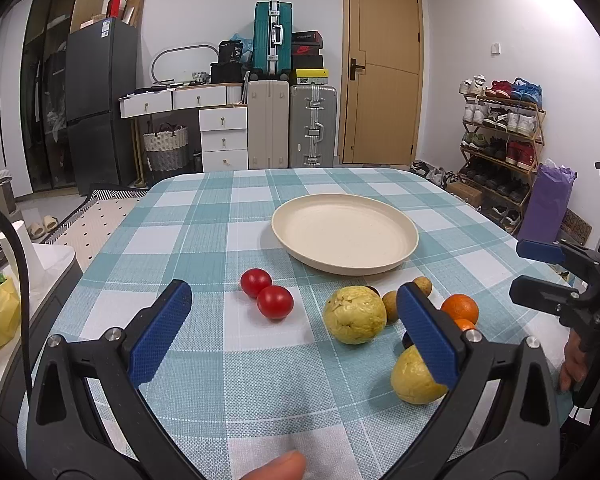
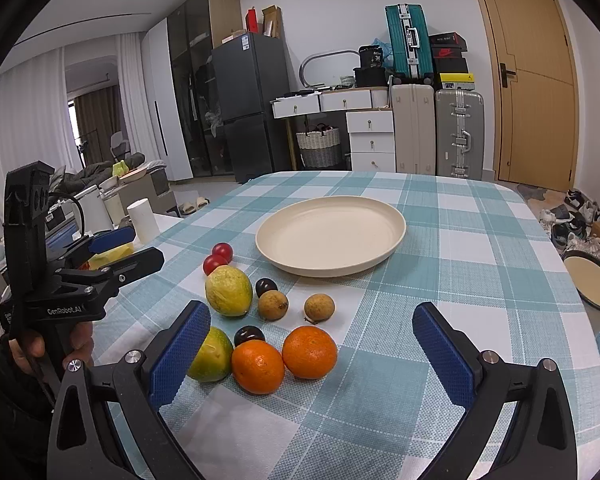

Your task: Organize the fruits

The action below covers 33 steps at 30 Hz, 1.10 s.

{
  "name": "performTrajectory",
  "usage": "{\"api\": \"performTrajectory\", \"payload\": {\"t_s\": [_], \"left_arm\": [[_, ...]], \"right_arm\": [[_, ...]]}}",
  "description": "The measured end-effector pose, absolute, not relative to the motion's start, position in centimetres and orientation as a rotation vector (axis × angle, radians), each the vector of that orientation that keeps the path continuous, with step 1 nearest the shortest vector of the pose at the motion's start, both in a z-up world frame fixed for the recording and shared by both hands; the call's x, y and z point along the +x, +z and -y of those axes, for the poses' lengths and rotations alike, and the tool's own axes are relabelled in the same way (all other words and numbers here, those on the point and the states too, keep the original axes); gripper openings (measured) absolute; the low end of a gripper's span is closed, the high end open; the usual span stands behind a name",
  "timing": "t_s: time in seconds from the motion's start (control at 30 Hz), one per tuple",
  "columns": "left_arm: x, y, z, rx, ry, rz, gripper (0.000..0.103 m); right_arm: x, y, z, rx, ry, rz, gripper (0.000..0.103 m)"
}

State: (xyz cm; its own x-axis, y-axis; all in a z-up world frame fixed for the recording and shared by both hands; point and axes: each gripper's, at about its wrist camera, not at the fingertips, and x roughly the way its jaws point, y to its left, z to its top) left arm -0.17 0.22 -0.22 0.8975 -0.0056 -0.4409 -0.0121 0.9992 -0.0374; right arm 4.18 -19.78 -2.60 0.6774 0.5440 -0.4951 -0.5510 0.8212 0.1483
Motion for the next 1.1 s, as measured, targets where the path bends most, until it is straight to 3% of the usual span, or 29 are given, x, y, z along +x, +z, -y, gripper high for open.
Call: {"api": "performTrajectory", "payload": {"t_s": [0.87,0.97,1.03,1.1], "left_arm": [[0.6,-0.8,2.3,0.009,-0.134,-0.535,0.102],[0.7,-1.0,3.1,0.029,-0.174,-0.554,0.102],[0.6,-1.2,3.4,0.037,-0.201,-0.567,0.102],[0.5,-1.4,3.8,0.049,-0.226,-0.576,0.102]], "right_arm": [[7.9,-4.4,19.5,-0.097,0.566,-0.759,0.103],[8.2,-4.7,19.6,-0.116,0.569,-0.788,0.099],[8.6,-5.2,19.7,-0.12,0.566,-0.819,0.089],[8.8,-5.5,19.7,-0.117,0.569,-0.841,0.085]]}}
